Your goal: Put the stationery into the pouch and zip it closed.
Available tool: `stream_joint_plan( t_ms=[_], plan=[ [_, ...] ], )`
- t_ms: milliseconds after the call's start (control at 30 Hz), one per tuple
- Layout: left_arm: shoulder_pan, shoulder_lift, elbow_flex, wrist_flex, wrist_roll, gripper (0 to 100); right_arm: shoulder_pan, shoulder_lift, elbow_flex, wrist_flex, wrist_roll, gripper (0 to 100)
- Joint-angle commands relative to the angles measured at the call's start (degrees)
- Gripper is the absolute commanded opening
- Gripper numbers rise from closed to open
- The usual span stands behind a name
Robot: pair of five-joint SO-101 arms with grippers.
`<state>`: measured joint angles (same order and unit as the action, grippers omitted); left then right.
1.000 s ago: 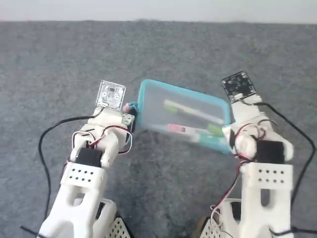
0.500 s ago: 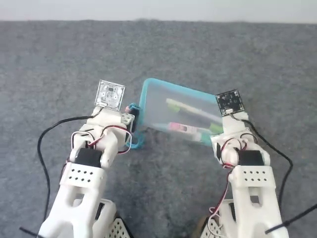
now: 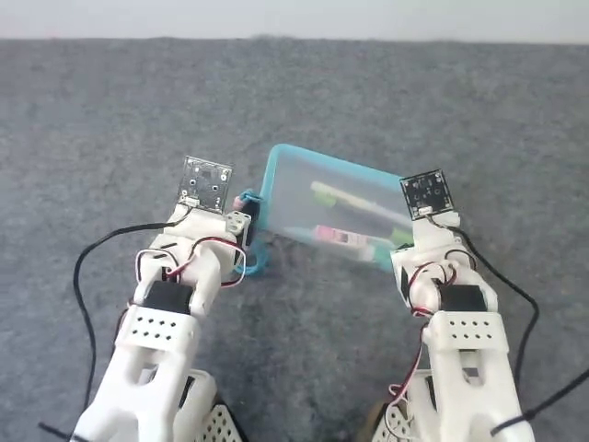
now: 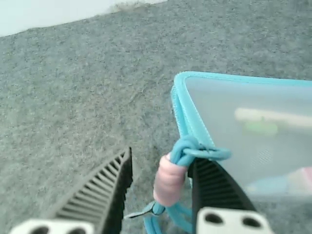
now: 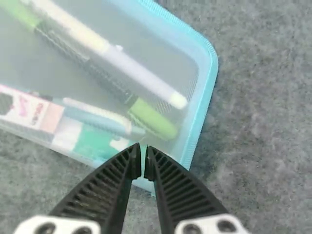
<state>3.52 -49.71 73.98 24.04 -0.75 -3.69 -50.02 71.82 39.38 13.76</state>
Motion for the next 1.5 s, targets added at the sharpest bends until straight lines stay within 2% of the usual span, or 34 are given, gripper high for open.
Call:
stream_joint_plan(
  t_ms=[0, 367, 667, 867, 933, 1067, 1133, 1333, 1467],
  plan=[
    [0.3, -0.4, -0.7, -2.5, 0.2, 18, 0.7, -0.9, -0.5, -1.4, -0.8, 0.6],
    [-0.1, -0.7, -0.8, -2.6, 0.2, 19, 0.7, -1.0, -0.1, -1.5, -0.9, 0.6],
    [0.0, -0.7, -0.7, -3.9, -1.7, 34, 0.7, -1.0, 0.0, -1.5, -0.9, 0.6],
    [-0.3, -0.7, -0.8, -3.9, -1.7, 36, 0.7, -1.0, 0.0, -1.5, -0.8, 0.6],
    [-2.4, -0.7, -1.1, -3.9, -1.1, 36, 0.7, -1.0, 0.0, -1.5, -0.8, 0.6],
    [-12.6, -0.7, -3.2, -3.8, 9.0, 36, 0.7, -1.0, 0.0, -1.5, -0.8, 0.6],
    [-13.9, -0.7, -3.5, -3.8, 10.6, 36, 0.7, -1.0, 0.0, -1.5, -0.8, 0.6],
    [-0.4, -0.6, -2.9, 1.0, -1.7, 36, 0.6, -0.8, 0.0, -1.5, -0.8, 0.6],
    [0.4, -0.7, -2.9, 2.0, -1.8, 36, 0.6, -0.8, 0.0, -1.5, -0.8, 0.6]
  ],
)
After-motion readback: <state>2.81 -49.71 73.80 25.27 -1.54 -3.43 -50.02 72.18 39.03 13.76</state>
